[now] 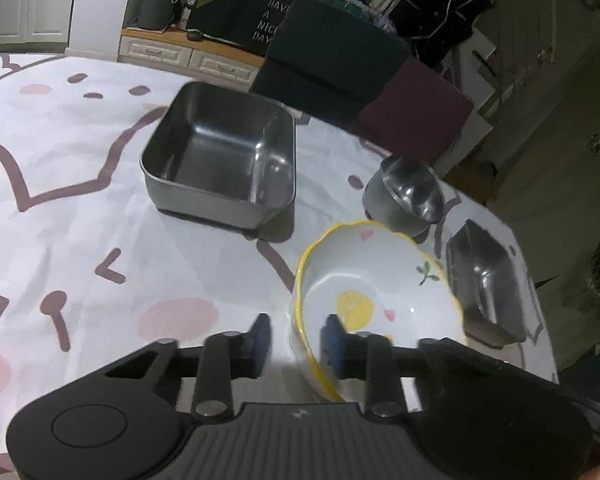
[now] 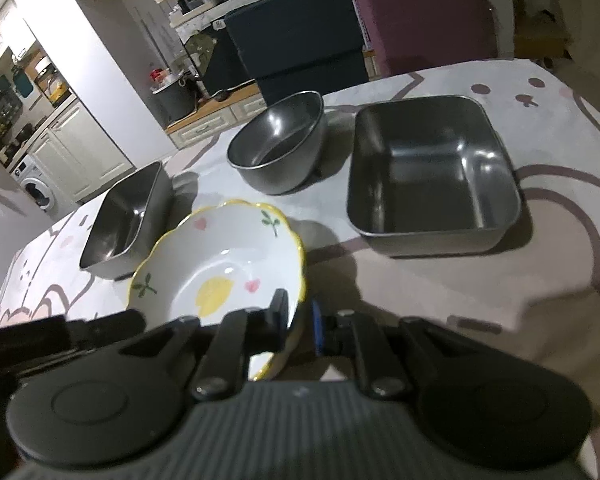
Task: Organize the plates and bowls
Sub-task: 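Lift the yellow-rimmed floral bowl off the table with both grippers, then carry the floral bowl with both grippers toward the cream bowl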
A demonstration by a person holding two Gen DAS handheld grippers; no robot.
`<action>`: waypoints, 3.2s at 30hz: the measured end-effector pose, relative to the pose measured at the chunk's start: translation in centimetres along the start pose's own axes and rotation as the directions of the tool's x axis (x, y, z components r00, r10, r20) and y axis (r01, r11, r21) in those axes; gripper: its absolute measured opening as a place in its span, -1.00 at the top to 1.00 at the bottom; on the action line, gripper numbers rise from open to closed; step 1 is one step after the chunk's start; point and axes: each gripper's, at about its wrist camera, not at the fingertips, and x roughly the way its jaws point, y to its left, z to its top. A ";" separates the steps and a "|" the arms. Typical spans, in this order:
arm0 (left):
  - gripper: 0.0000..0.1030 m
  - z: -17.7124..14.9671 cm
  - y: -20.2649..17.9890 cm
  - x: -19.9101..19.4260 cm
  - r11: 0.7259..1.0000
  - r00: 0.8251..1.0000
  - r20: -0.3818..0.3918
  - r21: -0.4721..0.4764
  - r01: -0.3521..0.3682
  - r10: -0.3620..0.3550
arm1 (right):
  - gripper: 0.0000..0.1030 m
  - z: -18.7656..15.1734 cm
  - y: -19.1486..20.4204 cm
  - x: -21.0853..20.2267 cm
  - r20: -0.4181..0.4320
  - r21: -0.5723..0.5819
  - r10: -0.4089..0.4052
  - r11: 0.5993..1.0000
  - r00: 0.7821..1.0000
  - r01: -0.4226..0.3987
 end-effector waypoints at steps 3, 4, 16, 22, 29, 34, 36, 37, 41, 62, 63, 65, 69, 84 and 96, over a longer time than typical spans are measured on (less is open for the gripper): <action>0.55 -0.2 0.0 0.4 1.000 1.000 0.005 0.015 -0.006 0.006 | 0.71 -0.2 0.4 0.0 -0.016 -0.021 -0.008 1.000 1.000 0.008; 0.55 -0.2 -0.1 0.4 1.000 1.000 0.006 0.024 -0.009 0.009 | 0.70 -0.2 0.6 -0.2 -0.021 -0.033 -0.016 0.999 1.000 0.015; 0.66 -0.9 -0.6 -0.4 0.993 0.997 -0.060 0.115 -0.032 0.039 | 0.57 -1.6 1.1 -2.3 -0.141 -0.094 -0.008 0.996 0.990 -0.005; 0.85 -1.1 -1.2 -0.3 0.989 0.997 -0.066 0.147 -0.028 0.038 | 0.52 -2.7 1.0 -3.4 -0.180 -0.041 0.015 0.999 0.984 -0.022; 0.82 -0.9 -1.3 0.4 0.985 0.995 -0.091 0.174 -0.016 0.033 | 0.53 -0.9 -1.0 -1.9 -0.117 0.092 0.008 0.996 0.993 0.003; 0.81 -0.7 -1.0 0.8 0.988 0.994 -0.110 0.155 0.002 0.015 | 0.76 -0.6 -1.1 -0.2 -0.138 0.087 0.003 0.996 0.990 0.010; 0.81 -0.6 -0.7 0.8 0.992 0.993 -0.114 0.128 0.011 0.004 | 0.76 -0.8 -0.8 0.1 -0.142 0.064 -0.001 0.998 0.990 0.010; 0.81 -0.6 -0.7 0.8 0.992 0.993 -0.115 0.122 0.012 0.002 | 0.76 -0.6 -0.7 0.1 -0.141 0.056 -0.007 0.998 0.990 0.015; 0.81 -0.8 -0.9 0.7 0.990 0.994 -0.110 0.141 0.008 0.008 | 0.80 -0.5 -0.1 0.1 -0.138 0.022 -0.035 0.999 0.990 0.039; 0.84 -0.7 -1.1 0.7 0.989 0.993 -0.113 0.145 -0.007 0.024 | 0.78 -0.7 1.4 0.1 -0.119 -0.094 -0.106 0.991 0.987 0.095; 0.84 -0.7 -1.1 0.7 0.989 0.993 -0.113 0.145 -0.008 0.025 | 0.78 -0.7 1.5 0.1 -0.120 -0.092 -0.106 0.991 0.987 0.095; 0.84 -0.7 -1.1 0.7 0.990 0.993 -0.113 0.142 -0.008 0.024 | 0.78 -0.7 1.4 0.1 -0.119 -0.091 -0.106 0.991 0.987 0.095; 0.85 -0.8 -1.3 0.7 0.988 0.994 -0.107 0.157 -0.010 0.027 | 0.77 -0.8 1.5 0.1 -0.115 -0.098 -0.108 0.990 0.988 0.097; 0.83 -0.7 -2.3 -0.4 0.982 0.996 -0.091 0.187 0.003 0.014 | 0.77 -0.6 2.1 -1.5 -0.066 -0.173 -0.133 0.978 0.989 0.120; 0.83 -0.5 -3.8 -4.9 0.980 0.999 -0.034 0.199 -0.001 0.008 | 0.78 -0.5 2.9 -5.1 -0.019 -0.164 -0.110 0.981 0.994 0.105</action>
